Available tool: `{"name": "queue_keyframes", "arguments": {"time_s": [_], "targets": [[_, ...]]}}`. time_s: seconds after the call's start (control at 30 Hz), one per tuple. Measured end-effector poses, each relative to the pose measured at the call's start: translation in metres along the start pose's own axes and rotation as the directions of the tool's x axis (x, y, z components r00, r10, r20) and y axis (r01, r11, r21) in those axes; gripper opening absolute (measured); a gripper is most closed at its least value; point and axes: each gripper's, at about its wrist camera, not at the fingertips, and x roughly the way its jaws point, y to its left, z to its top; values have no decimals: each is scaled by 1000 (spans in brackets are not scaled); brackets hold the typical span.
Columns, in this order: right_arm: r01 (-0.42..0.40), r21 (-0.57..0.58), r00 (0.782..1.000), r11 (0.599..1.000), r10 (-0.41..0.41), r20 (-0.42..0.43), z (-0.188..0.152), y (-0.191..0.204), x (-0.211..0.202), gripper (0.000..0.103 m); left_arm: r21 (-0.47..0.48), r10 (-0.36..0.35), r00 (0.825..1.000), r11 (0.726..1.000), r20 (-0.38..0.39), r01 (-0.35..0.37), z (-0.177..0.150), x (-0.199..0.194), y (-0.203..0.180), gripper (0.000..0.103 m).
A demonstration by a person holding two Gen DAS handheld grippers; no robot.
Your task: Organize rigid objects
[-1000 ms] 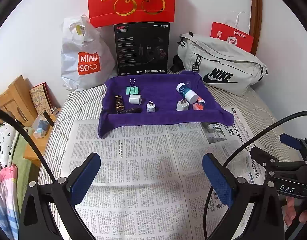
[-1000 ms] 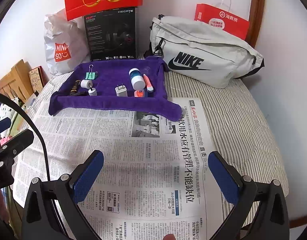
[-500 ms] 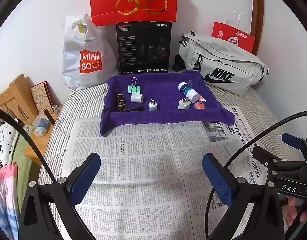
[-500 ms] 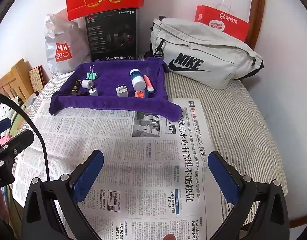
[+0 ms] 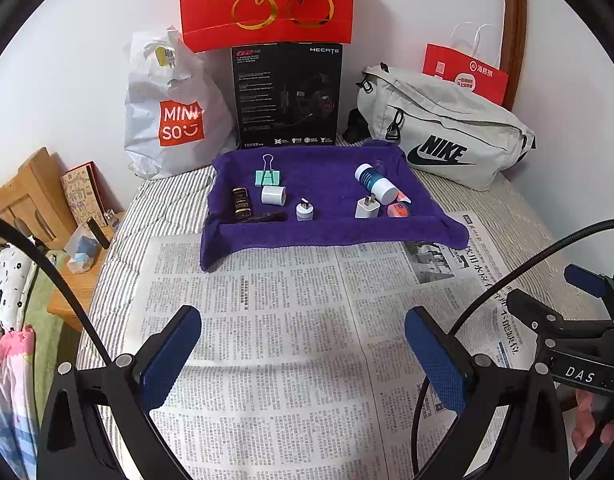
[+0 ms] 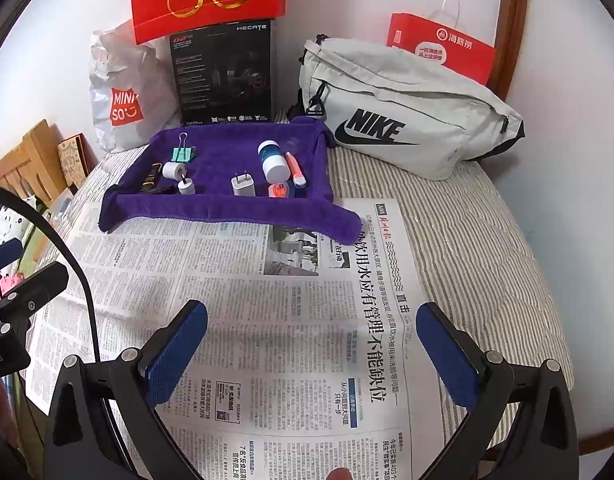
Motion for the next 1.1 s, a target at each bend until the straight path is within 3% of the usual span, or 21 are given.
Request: {"name": "queue_keyframes", "arguments": {"time_s": [1.1], "targets": [[4,-10,1000,1000,-4,9,-2,2,-3,103,-11,5,1000,1000,-5,-5,-1,0,5,103]]}}
